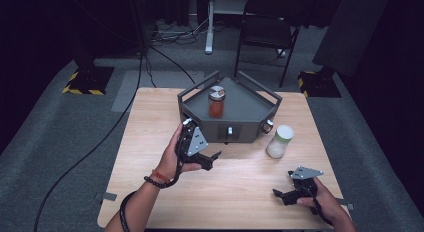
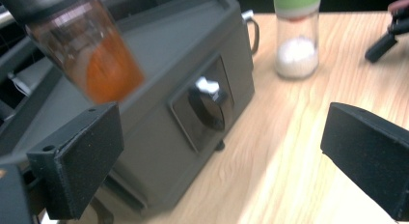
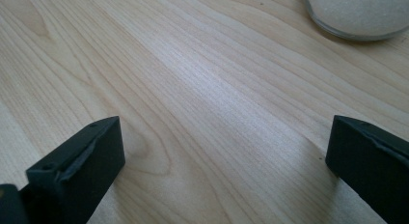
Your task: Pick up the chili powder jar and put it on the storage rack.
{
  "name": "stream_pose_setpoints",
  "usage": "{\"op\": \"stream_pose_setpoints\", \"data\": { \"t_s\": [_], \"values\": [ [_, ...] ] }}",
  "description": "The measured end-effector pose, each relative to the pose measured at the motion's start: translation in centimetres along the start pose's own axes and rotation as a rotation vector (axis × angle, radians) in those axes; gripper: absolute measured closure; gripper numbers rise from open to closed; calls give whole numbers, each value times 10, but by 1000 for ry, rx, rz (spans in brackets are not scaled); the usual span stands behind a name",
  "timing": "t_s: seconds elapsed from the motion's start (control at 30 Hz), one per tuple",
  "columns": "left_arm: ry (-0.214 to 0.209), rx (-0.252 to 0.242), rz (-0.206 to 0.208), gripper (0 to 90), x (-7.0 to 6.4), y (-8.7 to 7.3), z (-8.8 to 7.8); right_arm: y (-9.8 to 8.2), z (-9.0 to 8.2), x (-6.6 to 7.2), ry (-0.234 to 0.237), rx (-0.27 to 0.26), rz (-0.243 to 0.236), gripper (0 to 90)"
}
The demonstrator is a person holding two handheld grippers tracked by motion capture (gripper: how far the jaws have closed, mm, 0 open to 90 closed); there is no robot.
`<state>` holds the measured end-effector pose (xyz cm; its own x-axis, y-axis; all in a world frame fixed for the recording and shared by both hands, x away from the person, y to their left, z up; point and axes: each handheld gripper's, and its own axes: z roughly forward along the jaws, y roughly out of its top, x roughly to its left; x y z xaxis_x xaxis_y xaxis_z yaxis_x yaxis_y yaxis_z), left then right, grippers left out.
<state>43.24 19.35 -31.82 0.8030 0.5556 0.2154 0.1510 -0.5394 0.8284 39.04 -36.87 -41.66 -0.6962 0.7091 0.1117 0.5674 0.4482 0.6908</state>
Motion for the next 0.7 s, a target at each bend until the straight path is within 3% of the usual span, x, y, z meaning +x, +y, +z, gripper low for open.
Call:
{"op": "stream_pose_setpoints", "data": {
  "t_s": [0.07, 0.17, 0.23, 0.37, 0.7],
  "values": [
    [-10, 3, -12, 12, 0, -4, -1, 0, 0, 0, 0, 0, 1, 0],
    [-8, 33, 18, 12, -5, -5, -1, 0, 0, 0, 0, 0, 0, 0],
    [-20, 34, 5, 12, -5, -9, -1, 0, 0, 0, 0, 0, 0, 0],
    [-26, 75, 27, 12, -7, -11, -1, 0, 0, 0, 0, 0, 0, 0],
    [-33, 144, 37, 14, -9, -24, -9, 0, 0, 0, 0, 0, 0, 0]
  ]
}}
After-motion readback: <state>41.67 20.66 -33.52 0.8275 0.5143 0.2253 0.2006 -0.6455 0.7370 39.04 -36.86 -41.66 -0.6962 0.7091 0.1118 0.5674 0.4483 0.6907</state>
